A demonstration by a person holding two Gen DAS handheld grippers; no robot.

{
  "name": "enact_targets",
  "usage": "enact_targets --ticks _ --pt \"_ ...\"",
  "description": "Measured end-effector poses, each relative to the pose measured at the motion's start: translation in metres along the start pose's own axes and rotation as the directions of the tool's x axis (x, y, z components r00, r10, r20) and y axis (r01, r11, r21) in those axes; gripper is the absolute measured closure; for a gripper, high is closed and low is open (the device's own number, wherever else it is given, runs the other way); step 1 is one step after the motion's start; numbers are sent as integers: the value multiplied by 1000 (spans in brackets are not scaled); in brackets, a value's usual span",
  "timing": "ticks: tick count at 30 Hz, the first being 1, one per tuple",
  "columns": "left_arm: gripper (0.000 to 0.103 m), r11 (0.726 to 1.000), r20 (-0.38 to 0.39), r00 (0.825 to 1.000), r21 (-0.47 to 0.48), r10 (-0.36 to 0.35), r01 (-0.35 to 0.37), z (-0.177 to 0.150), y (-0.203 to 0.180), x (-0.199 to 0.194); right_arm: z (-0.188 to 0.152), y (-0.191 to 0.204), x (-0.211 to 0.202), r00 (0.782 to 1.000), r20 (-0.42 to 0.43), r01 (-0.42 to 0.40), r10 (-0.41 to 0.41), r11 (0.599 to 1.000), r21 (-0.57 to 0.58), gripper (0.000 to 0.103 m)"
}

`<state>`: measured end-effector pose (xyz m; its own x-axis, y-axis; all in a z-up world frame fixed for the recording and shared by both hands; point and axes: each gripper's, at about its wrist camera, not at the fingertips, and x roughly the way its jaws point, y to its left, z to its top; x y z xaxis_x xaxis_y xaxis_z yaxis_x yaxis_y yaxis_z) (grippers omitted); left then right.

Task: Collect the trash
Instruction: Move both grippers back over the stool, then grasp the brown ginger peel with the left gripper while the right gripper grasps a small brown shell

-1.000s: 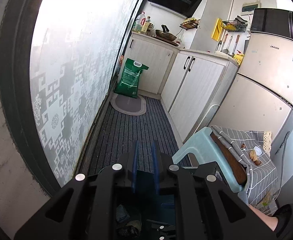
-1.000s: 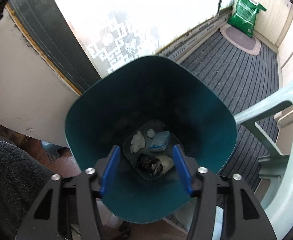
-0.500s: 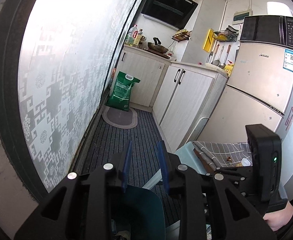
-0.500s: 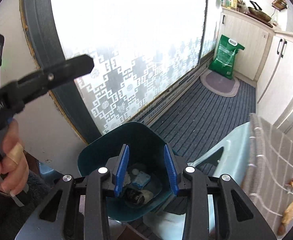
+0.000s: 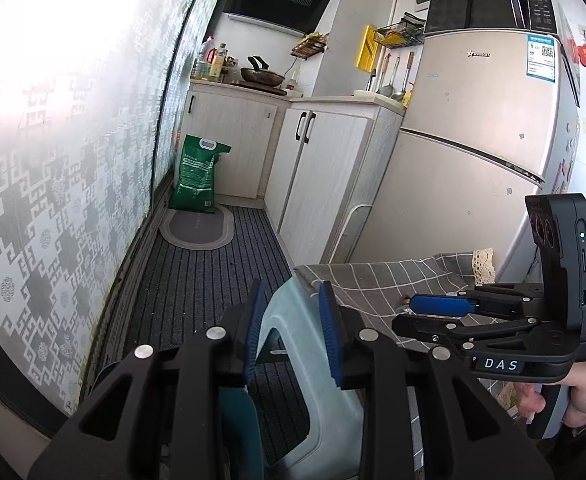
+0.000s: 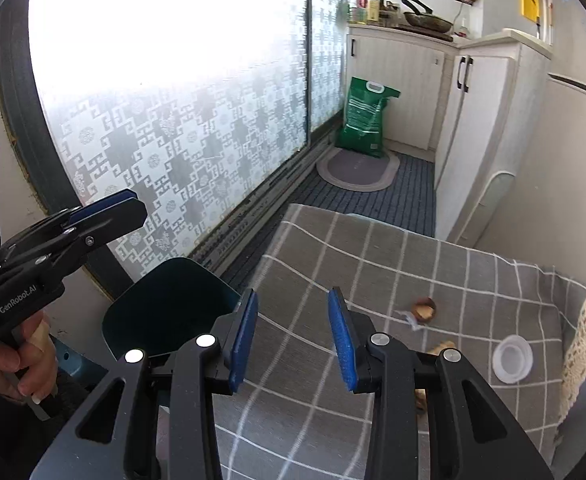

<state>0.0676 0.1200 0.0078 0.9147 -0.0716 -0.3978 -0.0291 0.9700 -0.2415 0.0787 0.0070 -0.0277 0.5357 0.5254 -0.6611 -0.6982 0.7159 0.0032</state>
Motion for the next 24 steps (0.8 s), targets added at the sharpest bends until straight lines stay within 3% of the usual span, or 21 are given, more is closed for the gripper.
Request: enact_targets --ticks 8,21,24 --pt "71 998 -33 999 41 -36 37 -3 -39 26 -32 -33 -20 999 -31 42 -40 998 48 66" --pt "69 994 -92 994 89 -55 63 -12 -77 53 -57 -63 -7 993 -109 50 -38 993 106 66" --pt "66 992 -107 992 100 -67 78 -13 -85 58 -59 -69 -7 995 -101 31 -17 991 130 73"
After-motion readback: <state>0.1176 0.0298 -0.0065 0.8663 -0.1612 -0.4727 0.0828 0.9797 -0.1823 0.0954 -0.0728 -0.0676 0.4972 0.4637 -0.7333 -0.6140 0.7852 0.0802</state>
